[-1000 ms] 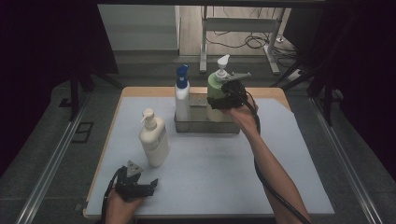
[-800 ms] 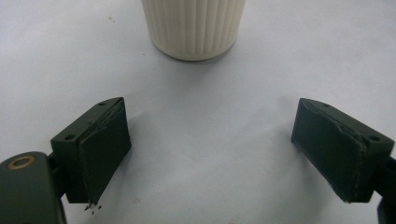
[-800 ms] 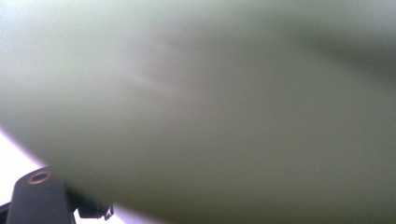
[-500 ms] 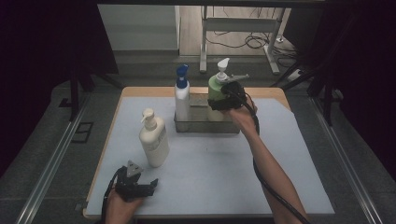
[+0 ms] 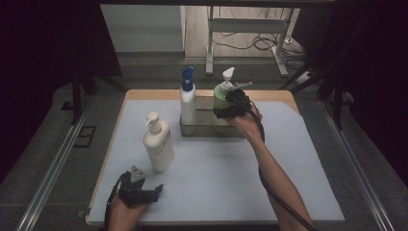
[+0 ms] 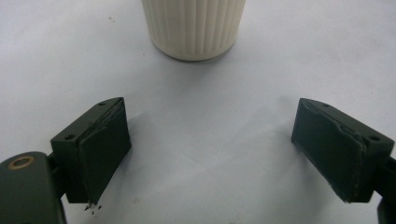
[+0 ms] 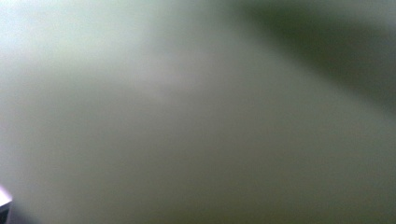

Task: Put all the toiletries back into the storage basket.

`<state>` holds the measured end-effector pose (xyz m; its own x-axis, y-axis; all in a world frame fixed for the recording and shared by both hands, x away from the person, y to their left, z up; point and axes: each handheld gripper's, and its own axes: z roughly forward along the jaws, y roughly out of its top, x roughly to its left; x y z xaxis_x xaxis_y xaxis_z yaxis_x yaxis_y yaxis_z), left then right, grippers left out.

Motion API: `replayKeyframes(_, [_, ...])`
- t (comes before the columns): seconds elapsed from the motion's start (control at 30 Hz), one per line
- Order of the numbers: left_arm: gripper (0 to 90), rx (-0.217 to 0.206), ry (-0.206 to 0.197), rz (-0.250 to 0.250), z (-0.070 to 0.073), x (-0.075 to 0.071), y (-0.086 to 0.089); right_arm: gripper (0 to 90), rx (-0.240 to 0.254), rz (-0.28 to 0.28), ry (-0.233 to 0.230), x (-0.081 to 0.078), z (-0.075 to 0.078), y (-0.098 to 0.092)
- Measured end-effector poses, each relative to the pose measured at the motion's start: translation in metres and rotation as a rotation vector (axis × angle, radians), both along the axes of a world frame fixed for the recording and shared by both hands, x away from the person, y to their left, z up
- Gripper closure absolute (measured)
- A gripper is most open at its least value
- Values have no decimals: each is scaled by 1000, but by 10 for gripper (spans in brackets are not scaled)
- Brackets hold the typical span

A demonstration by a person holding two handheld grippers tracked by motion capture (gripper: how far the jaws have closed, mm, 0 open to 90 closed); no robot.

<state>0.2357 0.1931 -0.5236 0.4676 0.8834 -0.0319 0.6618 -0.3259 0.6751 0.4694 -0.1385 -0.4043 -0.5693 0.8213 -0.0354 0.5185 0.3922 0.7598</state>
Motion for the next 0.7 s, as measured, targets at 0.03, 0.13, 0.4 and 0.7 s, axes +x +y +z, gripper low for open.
replayKeyframes(0.03, [109,1,1,0,0,0,0,126,-1,2,2,0,-2,0])
replayKeyframes(0.13, [109,1,0,0,0,0,0,126,-3,1,14,1,-8,0])
replayKeyframes(0.4, [109,1,0,-1,0,0,0,125,-6,-7,31,3,-17,0])
replayKeyframes(0.7, [109,4,1,-2,0,0,0,120,13,-6,40,5,-23,-3])
